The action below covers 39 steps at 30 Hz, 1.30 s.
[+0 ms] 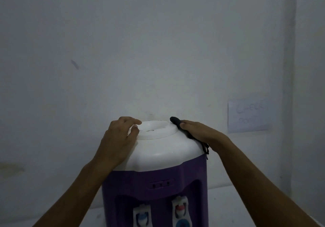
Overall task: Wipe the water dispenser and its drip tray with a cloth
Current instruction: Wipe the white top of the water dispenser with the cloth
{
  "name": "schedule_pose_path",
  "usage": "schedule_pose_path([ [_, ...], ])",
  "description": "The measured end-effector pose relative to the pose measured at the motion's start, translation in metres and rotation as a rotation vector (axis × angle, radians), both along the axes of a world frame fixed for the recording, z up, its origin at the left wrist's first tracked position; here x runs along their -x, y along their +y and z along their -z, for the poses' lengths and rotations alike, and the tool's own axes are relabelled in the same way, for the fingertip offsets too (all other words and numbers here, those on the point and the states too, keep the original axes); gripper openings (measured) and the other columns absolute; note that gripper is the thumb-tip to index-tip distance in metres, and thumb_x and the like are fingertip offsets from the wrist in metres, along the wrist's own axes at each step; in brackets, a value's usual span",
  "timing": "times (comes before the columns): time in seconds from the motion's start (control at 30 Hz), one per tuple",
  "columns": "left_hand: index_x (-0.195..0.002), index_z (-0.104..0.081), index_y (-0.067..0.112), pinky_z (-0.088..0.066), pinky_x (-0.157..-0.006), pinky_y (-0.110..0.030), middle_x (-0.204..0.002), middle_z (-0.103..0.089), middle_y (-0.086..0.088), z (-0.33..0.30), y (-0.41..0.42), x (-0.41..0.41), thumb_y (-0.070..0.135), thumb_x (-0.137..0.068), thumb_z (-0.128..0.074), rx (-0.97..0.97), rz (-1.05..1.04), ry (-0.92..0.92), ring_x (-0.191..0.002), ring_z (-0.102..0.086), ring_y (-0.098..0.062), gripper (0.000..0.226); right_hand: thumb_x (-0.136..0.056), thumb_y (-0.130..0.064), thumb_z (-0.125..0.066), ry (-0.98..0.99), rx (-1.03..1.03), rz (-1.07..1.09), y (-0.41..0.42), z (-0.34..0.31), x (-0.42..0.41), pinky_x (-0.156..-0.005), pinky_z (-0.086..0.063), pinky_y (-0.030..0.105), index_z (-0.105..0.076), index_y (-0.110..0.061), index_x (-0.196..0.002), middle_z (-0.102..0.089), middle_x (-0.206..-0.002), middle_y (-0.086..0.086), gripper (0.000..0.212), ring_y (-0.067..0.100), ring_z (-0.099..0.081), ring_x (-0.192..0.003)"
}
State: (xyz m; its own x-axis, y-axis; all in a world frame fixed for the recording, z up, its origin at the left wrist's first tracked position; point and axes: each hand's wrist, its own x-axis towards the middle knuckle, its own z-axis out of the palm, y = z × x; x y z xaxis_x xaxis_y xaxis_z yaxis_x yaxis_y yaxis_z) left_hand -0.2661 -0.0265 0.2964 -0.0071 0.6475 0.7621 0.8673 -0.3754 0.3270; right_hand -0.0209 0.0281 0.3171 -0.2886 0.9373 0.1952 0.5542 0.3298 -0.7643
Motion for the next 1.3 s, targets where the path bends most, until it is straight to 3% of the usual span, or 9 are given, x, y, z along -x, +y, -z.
schedule_pose_path([
  [0.17, -0.117, -0.059, 0.022, -0.033, -0.094, -0.022, -0.124, -0.054, 0.005, 0.003, 0.005, 0.001, 0.041, -0.084, -0.026, 0.029, 0.01, -0.034, -0.112, -0.044, -0.011, 0.05, -0.094, -0.05, -0.04, -0.049, 0.147, 0.059, 0.038, -0.019, 0.02, -0.099, -0.042, 0.037, -0.054, -0.014, -0.125, -0.057, -0.122, 0.007, 0.049, 0.024, -0.057, -0.107],
  [0.33, -0.117, -0.055, 0.028, -0.029, -0.094, -0.02, -0.117, -0.045, 0.017, 0.005, 0.006, 0.001, 0.041, -0.086, -0.024, 0.063, 0.037, -0.044, -0.111, -0.038, -0.005, 0.046, -0.092, -0.049, -0.044, -0.12, 0.166, 0.066, 0.068, -0.026, 0.025, -0.098, -0.046, 0.043, -0.052, -0.01, -0.125, -0.06, -0.119, 0.011, 0.052, 0.03, -0.06, -0.106],
  [0.4, -0.118, -0.054, 0.029, -0.028, -0.094, -0.02, -0.118, -0.045, 0.017, 0.005, 0.007, 0.002, 0.035, -0.093, -0.028, 0.069, 0.033, -0.042, -0.112, -0.037, -0.006, 0.037, -0.086, -0.053, -0.046, -0.113, 0.143, 0.041, 0.082, -0.02, 0.021, -0.097, -0.047, 0.047, -0.056, -0.013, -0.122, -0.063, -0.117, 0.013, 0.054, 0.032, -0.063, -0.105],
  [0.5, -0.122, -0.052, 0.028, -0.026, -0.093, -0.02, -0.121, -0.044, 0.016, 0.005, 0.006, 0.003, 0.017, -0.099, -0.033, 0.092, 0.028, -0.041, -0.114, -0.035, -0.007, 0.032, -0.082, -0.051, -0.045, -0.077, 0.147, -0.014, 0.077, -0.016, 0.014, -0.092, -0.049, 0.041, -0.059, -0.024, -0.119, -0.062, -0.121, 0.016, 0.048, 0.034, -0.061, -0.109],
  [0.63, -0.125, -0.049, 0.031, -0.028, -0.094, -0.022, -0.123, -0.043, 0.016, 0.005, 0.003, 0.002, 0.029, -0.095, -0.032, 0.111, 0.034, -0.074, -0.115, -0.034, -0.005, 0.034, -0.096, -0.036, -0.041, 0.028, 0.128, -0.104, 0.047, -0.006, -0.002, -0.103, -0.041, 0.047, -0.059, -0.038, -0.115, -0.058, -0.127, 0.012, 0.026, 0.032, -0.055, -0.117],
  [0.73, -0.132, -0.045, 0.027, -0.031, -0.101, -0.027, -0.131, -0.043, 0.011, 0.005, 0.0, -0.002, 0.04, -0.081, -0.023, 0.131, 0.009, -0.061, -0.12, -0.035, -0.01, 0.057, -0.098, -0.034, -0.04, 0.125, 0.077, -0.16, 0.025, 0.01, -0.018, -0.102, -0.043, 0.042, -0.054, -0.048, -0.108, -0.061, -0.121, -0.002, 0.022, 0.019, -0.059, -0.109],
  [0.9, -0.135, -0.042, 0.027, -0.031, -0.102, -0.03, -0.139, -0.042, 0.005, 0.003, 0.001, -0.001, 0.04, -0.086, -0.026, 0.182, -0.01, -0.082, -0.124, -0.035, -0.014, 0.053, -0.101, -0.031, -0.035, 0.082, -0.028, -0.188, -0.002, 0.02, -0.027, -0.084, -0.038, 0.014, -0.048, -0.052, -0.117, -0.051, -0.114, -0.027, 0.03, -0.008, -0.048, -0.102],
  [1.03, -0.135, -0.041, 0.027, -0.03, -0.1, -0.029, -0.14, -0.042, 0.004, 0.002, 0.003, 0.0, 0.037, -0.094, -0.029, 0.195, -0.02, -0.082, -0.125, -0.035, -0.015, 0.044, -0.101, -0.03, -0.034, -0.036, 0.003, -0.132, 0.01, 0.003, -0.017, -0.094, -0.03, 0.024, -0.043, -0.037, -0.137, -0.046, -0.126, -0.014, 0.038, 0.008, -0.044, -0.114],
  [1.3, -0.135, -0.042, 0.025, -0.033, -0.102, -0.032, -0.139, -0.042, 0.003, 0.003, 0.002, 0.002, 0.041, -0.09, -0.025, 0.185, -0.04, -0.083, -0.124, -0.036, -0.016, 0.051, -0.097, -0.044, -0.032, -0.287, 0.077, 0.014, 0.073, -0.023, 0.019, -0.102, -0.04, 0.042, -0.048, -0.02, -0.135, -0.054, -0.129, 0.009, 0.047, 0.027, -0.054, -0.112],
])
